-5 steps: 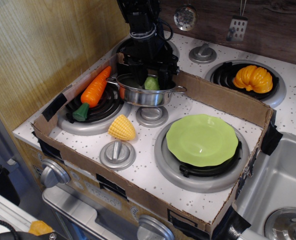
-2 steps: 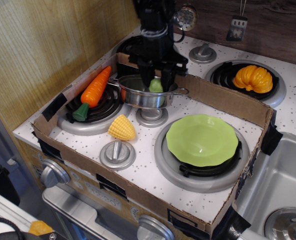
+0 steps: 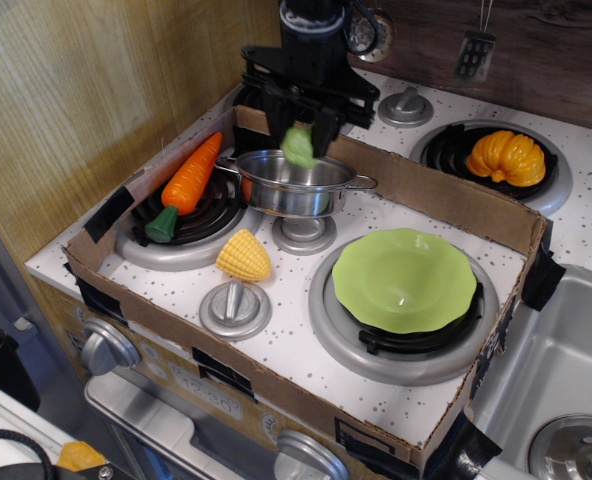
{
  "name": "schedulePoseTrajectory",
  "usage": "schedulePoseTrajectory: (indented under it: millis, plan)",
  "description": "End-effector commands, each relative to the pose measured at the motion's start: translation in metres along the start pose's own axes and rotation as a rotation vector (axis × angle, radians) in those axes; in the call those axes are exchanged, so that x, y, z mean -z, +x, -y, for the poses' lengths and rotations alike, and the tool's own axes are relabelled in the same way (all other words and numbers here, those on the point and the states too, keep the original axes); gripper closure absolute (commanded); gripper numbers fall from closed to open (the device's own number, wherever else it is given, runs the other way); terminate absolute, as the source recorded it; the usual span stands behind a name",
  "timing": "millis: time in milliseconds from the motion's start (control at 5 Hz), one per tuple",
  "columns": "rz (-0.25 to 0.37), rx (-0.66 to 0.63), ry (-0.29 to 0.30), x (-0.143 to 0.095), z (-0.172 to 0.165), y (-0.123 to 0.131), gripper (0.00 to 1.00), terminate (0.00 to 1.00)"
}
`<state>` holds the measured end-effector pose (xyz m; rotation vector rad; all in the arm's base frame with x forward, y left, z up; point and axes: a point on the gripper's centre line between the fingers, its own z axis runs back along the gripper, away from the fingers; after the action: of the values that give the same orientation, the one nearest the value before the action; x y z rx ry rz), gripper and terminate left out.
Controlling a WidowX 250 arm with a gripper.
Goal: Take broccoli out of pan
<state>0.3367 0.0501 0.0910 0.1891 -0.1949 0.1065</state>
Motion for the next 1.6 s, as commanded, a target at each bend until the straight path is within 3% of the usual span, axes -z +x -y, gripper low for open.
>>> schedulePoseTrajectory:
  millis: [0,400,600,1000,1200,1400]
  plan:
    - [0.027,-0.152,0.094,-0.061,0.028,-0.036,1.00,0.00]
    - [0.071,-0.268,-0.065,-0.014,0.060,-0.087,1.00,0.00]
    - [0.078,-0.282,-0.138,0.008,0.064,-0.094,1.00,0.00]
    - [0.141,-0.357,-0.196,0.042,0.074,-0.111,1.00,0.00]
    - [0.134,-0.357,-0.194,0.040,0.075,-0.112,1.00,0.00]
    - [0.132,-0.315,-0.179,0.027,0.070,-0.108,0.00,0.00]
